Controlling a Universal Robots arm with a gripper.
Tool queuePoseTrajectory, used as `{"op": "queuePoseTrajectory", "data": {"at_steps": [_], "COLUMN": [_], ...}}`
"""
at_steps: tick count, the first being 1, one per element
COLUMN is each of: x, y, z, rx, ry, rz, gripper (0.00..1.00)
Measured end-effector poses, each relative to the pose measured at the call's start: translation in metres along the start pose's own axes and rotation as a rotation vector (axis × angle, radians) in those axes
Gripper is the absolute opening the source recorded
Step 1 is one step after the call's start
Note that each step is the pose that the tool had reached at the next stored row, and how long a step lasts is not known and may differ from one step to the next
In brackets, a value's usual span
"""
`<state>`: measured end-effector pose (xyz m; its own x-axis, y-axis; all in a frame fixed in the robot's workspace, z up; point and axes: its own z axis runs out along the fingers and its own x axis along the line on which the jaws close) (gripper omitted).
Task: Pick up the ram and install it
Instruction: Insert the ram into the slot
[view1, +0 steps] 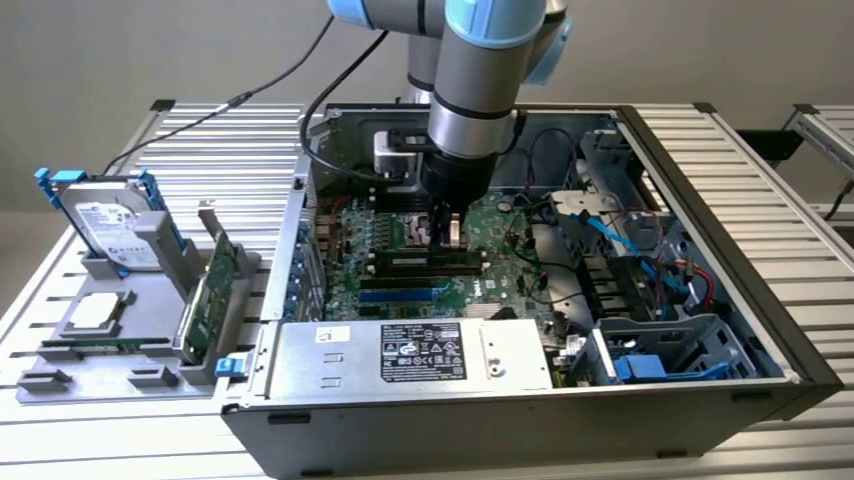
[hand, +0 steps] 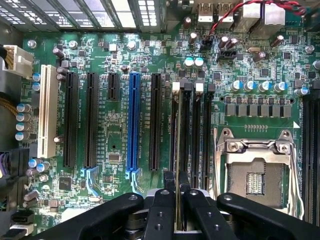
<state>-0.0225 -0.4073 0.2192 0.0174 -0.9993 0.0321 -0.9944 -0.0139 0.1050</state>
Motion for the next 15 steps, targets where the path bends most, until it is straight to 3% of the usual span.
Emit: {"op": "queuePoseTrajectory", "data": {"at_steps": [6,15], "x": [-0.0003,-0.0015], "y": [-0.0001,-0.0008], "z": [0.0009,0.001], "rx": [-0.0016,-0.0037], "ry": [0.0051,0.008], "rz": [-0.004,-0.011], "gripper": [0.14,0.14]}}
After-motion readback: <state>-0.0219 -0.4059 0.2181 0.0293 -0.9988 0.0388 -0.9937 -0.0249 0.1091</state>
